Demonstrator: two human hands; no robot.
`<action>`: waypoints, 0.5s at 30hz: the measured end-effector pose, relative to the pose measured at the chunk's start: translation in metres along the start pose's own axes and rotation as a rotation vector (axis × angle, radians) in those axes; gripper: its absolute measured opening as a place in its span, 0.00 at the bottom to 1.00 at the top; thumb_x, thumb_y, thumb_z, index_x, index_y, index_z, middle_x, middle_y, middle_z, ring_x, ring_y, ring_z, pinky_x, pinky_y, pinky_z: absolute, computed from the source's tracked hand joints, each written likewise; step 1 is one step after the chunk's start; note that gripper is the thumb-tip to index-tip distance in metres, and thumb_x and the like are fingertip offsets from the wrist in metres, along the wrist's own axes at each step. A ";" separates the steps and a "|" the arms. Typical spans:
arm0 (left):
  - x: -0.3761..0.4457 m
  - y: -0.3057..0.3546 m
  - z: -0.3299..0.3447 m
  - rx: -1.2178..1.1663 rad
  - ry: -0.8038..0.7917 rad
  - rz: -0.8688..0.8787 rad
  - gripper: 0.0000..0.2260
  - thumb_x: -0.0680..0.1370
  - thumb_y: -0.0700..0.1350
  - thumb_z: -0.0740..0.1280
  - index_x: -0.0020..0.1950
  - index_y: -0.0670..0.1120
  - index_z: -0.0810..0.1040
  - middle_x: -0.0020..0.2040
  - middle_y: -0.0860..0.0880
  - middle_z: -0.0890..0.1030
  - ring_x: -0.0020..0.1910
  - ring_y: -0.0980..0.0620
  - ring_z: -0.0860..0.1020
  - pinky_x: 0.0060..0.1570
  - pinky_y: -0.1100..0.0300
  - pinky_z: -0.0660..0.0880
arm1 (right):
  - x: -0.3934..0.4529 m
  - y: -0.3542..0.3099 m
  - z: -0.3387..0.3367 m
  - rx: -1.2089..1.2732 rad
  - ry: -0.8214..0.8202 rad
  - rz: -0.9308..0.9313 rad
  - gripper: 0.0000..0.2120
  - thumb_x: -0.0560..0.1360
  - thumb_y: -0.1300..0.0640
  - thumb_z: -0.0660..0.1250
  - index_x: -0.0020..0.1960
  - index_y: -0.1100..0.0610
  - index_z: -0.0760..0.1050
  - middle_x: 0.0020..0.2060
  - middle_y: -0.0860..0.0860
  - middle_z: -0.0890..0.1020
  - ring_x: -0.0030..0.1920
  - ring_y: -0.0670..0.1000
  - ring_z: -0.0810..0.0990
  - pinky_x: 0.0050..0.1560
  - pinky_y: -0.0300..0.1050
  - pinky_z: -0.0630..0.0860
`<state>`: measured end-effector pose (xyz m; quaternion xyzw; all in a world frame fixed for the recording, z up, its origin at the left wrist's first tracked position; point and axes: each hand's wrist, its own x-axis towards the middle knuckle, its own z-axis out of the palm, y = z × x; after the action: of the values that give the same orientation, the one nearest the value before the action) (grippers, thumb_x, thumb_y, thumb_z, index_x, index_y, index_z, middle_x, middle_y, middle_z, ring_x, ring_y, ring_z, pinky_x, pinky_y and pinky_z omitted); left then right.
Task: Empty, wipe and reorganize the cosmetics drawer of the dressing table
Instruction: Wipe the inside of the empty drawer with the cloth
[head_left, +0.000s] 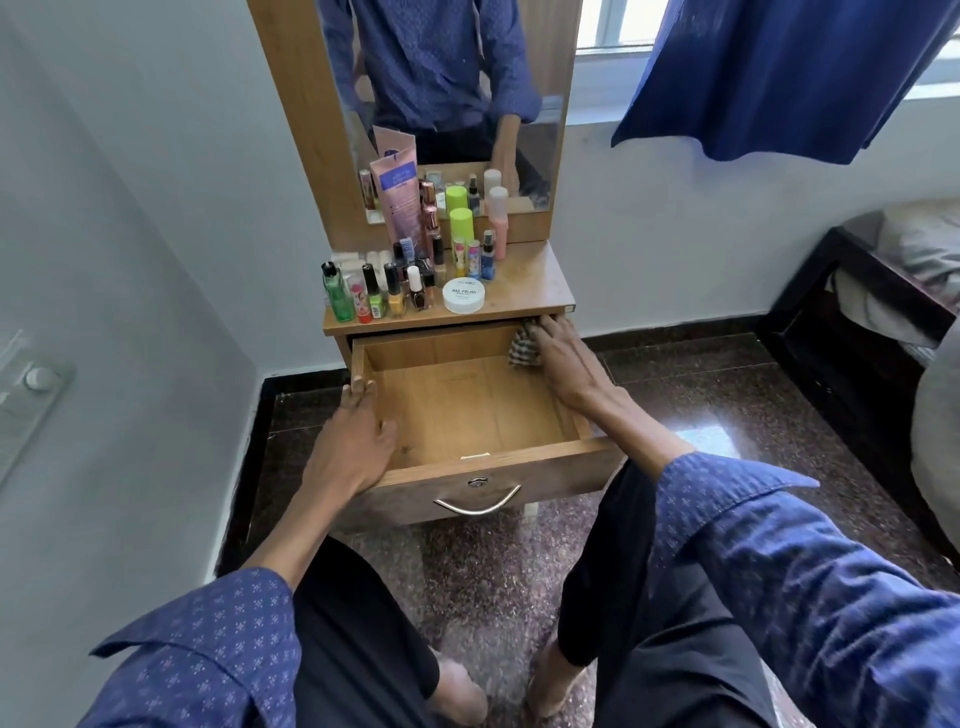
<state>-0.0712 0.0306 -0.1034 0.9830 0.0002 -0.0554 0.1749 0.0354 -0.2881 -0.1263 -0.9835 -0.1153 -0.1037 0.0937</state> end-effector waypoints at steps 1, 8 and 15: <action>0.000 0.000 0.000 0.001 -0.001 0.002 0.30 0.86 0.51 0.56 0.85 0.42 0.54 0.85 0.43 0.51 0.84 0.43 0.56 0.79 0.42 0.61 | -0.003 0.003 0.005 0.011 -0.050 0.000 0.26 0.79 0.68 0.63 0.77 0.61 0.67 0.77 0.61 0.66 0.78 0.64 0.64 0.80 0.56 0.62; -0.001 -0.001 -0.002 0.000 0.001 0.004 0.29 0.86 0.49 0.56 0.85 0.42 0.55 0.86 0.44 0.51 0.83 0.41 0.58 0.79 0.43 0.61 | 0.008 -0.029 0.007 0.096 0.043 0.180 0.28 0.76 0.73 0.59 0.76 0.63 0.65 0.73 0.61 0.70 0.80 0.66 0.59 0.82 0.58 0.54; 0.000 -0.004 -0.002 -0.007 -0.006 0.018 0.31 0.85 0.49 0.59 0.85 0.42 0.54 0.85 0.44 0.50 0.84 0.43 0.56 0.79 0.44 0.59 | 0.008 -0.065 0.004 -0.001 0.062 0.058 0.20 0.76 0.71 0.65 0.67 0.61 0.72 0.63 0.59 0.79 0.66 0.59 0.75 0.71 0.55 0.72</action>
<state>-0.0712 0.0347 -0.1031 0.9822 -0.0090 -0.0567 0.1787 0.0278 -0.2236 -0.1180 -0.9828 -0.0835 -0.1314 0.0995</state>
